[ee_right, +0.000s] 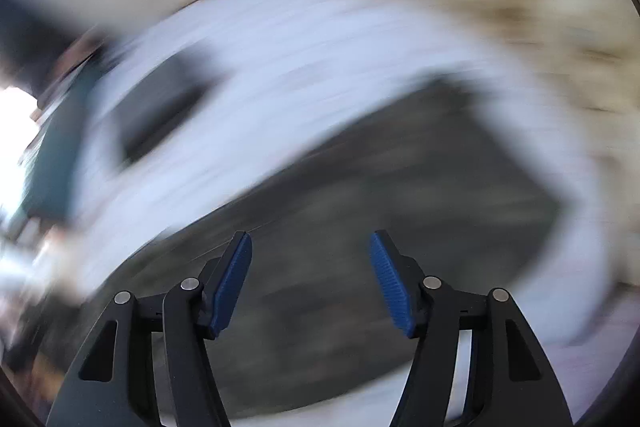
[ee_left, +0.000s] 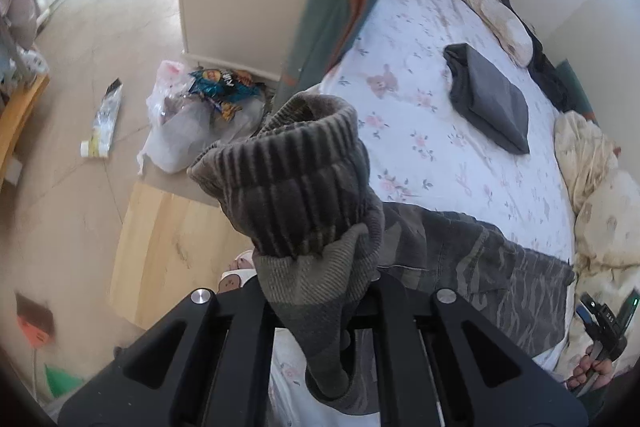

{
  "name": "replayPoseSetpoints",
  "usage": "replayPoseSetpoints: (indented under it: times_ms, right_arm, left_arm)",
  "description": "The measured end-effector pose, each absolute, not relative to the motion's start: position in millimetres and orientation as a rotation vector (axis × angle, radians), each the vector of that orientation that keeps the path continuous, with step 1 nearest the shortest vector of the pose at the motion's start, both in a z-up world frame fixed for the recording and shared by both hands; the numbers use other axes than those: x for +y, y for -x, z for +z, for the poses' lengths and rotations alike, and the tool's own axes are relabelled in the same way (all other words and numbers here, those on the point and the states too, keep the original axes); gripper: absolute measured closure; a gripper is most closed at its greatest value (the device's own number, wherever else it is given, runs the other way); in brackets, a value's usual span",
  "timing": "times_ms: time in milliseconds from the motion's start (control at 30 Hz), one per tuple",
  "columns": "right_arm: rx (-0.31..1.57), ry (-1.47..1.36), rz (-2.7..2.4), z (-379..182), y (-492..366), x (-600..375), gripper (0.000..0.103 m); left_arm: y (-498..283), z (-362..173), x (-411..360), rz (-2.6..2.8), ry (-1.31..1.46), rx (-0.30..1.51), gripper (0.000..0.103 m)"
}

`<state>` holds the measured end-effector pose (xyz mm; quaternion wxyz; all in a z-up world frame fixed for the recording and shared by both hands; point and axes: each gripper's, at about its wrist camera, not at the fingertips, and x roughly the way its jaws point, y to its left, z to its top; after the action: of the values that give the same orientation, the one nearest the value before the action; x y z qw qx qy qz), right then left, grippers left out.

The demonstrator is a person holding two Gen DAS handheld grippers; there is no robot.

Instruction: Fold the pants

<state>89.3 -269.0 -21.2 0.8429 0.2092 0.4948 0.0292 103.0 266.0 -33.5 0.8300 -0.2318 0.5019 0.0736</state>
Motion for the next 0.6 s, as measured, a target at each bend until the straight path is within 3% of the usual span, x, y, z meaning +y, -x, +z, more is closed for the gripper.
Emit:
replayPoseSetpoints:
  times_ms: [100, 167, 200, 300, 467, 600]
  right_arm:
    - [1.138, -0.441, 0.31, -50.9, -101.5, -161.0, 0.042]
    - [1.216, -0.42, 0.496, -76.7, -108.2, -87.0, 0.065]
    - [1.249, -0.386, 0.556, -86.3, -108.3, -54.2, 0.081]
    - [1.325, -0.332, 0.691, -119.2, -96.1, 16.3, 0.089]
    - [1.428, -0.275, 0.639, -177.3, -83.9, 56.0, 0.089]
    - [1.442, -0.304, 0.651, -166.2, -87.8, 38.4, 0.091]
  left_arm:
    - [-102.3, -31.5, 260.8, 0.142, 0.469, 1.058, 0.098]
    - [-100.6, -29.3, 258.0, 0.127, 0.457, 1.048, 0.098]
    - [-99.4, -27.8, 257.1, 0.12, 0.456, 1.039, 0.098]
    - [-97.5, -23.8, 251.3, 0.107, 0.417, 1.022, 0.098]
    - [-103.6, -38.0, 233.7, 0.025, 0.403, 1.102, 0.098]
    - [-106.2, -31.5, 222.5, 0.012, 0.343, 1.082, 0.098]
